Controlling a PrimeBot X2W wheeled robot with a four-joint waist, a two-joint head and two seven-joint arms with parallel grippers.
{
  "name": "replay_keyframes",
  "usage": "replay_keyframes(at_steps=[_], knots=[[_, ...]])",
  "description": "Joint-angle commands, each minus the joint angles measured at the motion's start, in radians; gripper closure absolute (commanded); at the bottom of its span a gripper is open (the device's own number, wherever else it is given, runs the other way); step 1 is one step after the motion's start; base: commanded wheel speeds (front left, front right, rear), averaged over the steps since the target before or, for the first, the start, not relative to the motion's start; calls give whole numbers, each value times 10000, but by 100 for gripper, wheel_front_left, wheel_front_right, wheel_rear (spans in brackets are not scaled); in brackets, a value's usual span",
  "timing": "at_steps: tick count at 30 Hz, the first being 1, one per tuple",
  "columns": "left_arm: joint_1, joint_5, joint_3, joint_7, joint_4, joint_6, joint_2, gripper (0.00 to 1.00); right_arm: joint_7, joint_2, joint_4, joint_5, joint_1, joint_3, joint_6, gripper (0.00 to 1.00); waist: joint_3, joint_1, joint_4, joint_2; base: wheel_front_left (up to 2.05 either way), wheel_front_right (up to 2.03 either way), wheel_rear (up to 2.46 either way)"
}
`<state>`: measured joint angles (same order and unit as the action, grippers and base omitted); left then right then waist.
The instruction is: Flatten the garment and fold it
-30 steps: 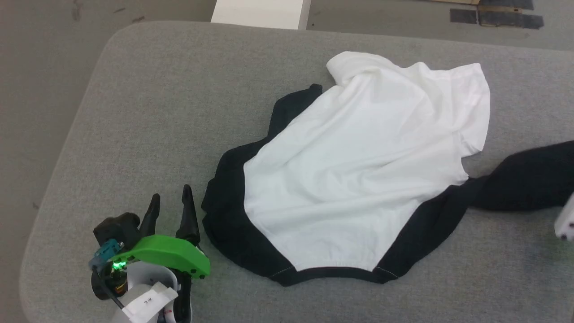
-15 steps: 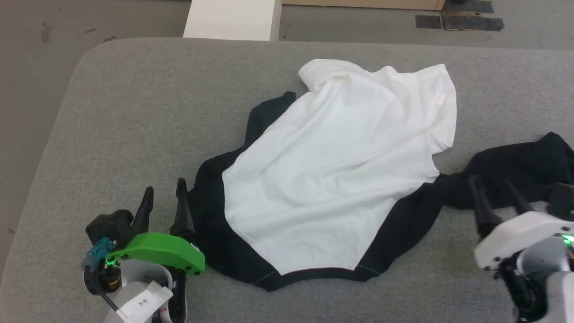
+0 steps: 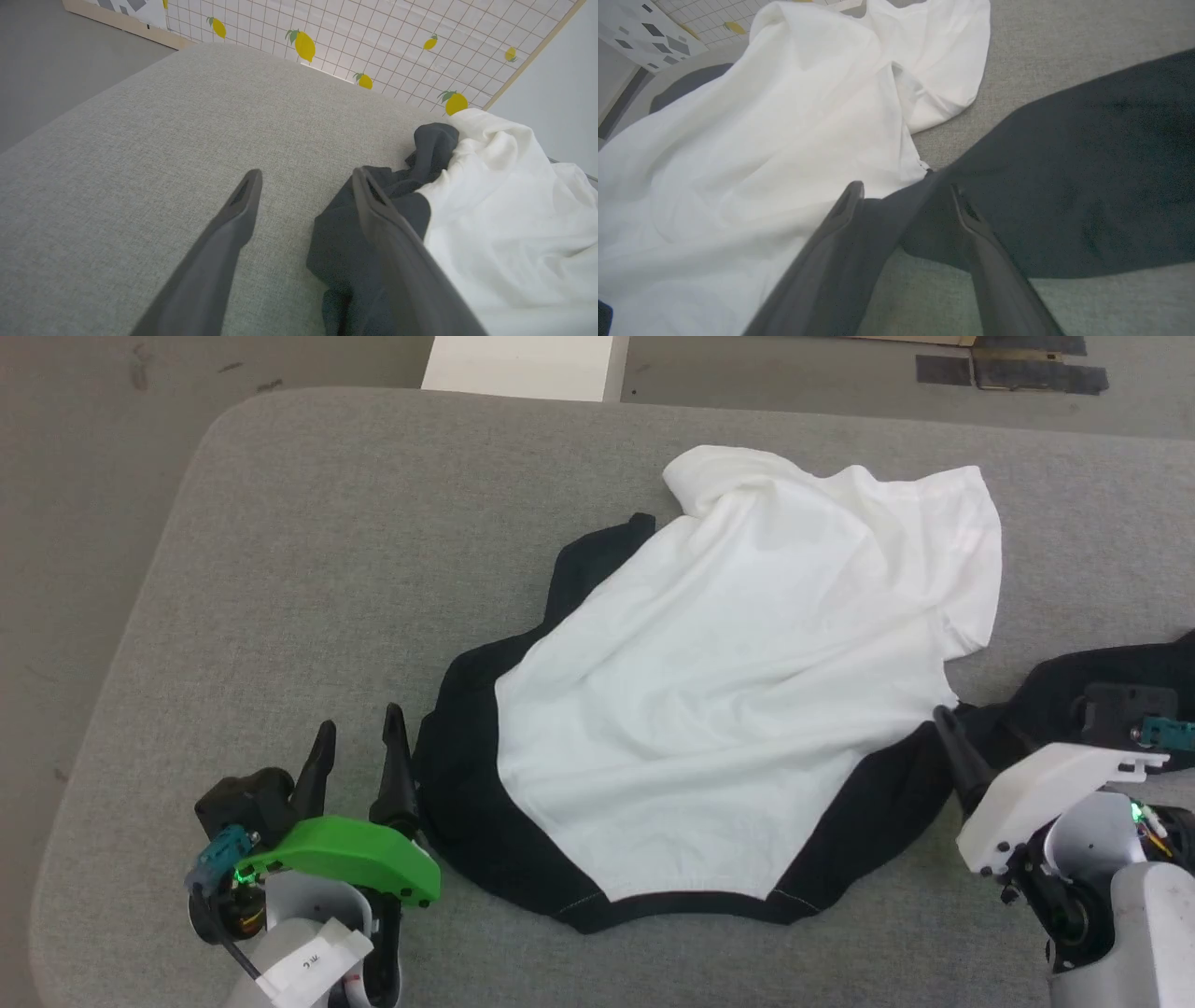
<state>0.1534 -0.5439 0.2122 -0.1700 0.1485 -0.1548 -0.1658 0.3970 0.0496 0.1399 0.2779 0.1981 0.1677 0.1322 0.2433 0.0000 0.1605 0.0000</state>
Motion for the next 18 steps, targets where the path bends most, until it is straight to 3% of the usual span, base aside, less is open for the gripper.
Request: replay_keyframes(at_steps=[1,8,18], knots=[[150,-10,9,-70,18,-14,14,0,29,8,47,-118,178,56,-15,100,6,0,26,0,0,0,0],[62,-86,-3,-121,142,-31,6,0,25,7,-180,-277,-218,632,-15,100,-264,0,-178,0,0,0,0],[-249,-150,-1,20,107,-72,-197,0,4,7,-827,-588,-2231,3372,-15,100,-836,0,-615,0,0,0,0]])
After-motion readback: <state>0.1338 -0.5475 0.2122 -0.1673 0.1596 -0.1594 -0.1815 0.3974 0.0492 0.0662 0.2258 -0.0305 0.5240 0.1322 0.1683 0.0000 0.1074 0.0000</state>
